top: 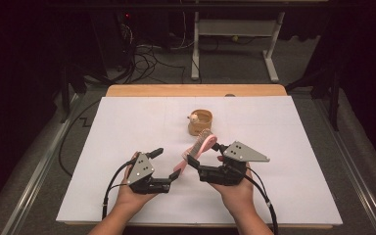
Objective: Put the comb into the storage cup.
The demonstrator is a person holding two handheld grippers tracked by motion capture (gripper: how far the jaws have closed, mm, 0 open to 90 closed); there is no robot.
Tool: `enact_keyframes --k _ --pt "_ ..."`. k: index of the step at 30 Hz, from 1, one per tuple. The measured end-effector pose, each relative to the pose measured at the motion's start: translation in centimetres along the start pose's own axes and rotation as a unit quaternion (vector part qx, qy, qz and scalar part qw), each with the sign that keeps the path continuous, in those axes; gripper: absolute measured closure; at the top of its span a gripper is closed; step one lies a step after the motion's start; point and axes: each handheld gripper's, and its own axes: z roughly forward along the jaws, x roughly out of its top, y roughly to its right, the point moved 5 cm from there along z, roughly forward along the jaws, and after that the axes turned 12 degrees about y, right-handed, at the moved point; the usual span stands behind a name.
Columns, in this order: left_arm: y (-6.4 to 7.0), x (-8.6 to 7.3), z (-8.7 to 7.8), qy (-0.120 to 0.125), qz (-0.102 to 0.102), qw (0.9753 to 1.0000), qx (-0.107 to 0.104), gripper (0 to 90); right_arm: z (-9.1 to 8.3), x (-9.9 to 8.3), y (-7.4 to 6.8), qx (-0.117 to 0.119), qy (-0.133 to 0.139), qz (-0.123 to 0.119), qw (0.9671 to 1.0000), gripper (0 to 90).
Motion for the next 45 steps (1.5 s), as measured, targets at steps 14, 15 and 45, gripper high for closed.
enact_keyframes --k 14,15,45 --pt "-1.5 -1.2 -1.1 0.003 -0.009 0.9997 0.025 3.4 -0.6 0.1 0.7 -0.01 0.001 -0.004 0.9999 20.3" --pt "-1.6 -1.2 -1.1 0.004 -0.01 0.9996 0.025 2.8 -0.7 0.1 0.7 -0.011 0.001 -0.004 0.9999 20.3" --pt "-4.3 -1.6 -2.5 0.01 -0.034 0.9982 0.049 0.0 -2.6 0.3 2.6 -0.037 -0.002 -0.017 0.9992 20.3"
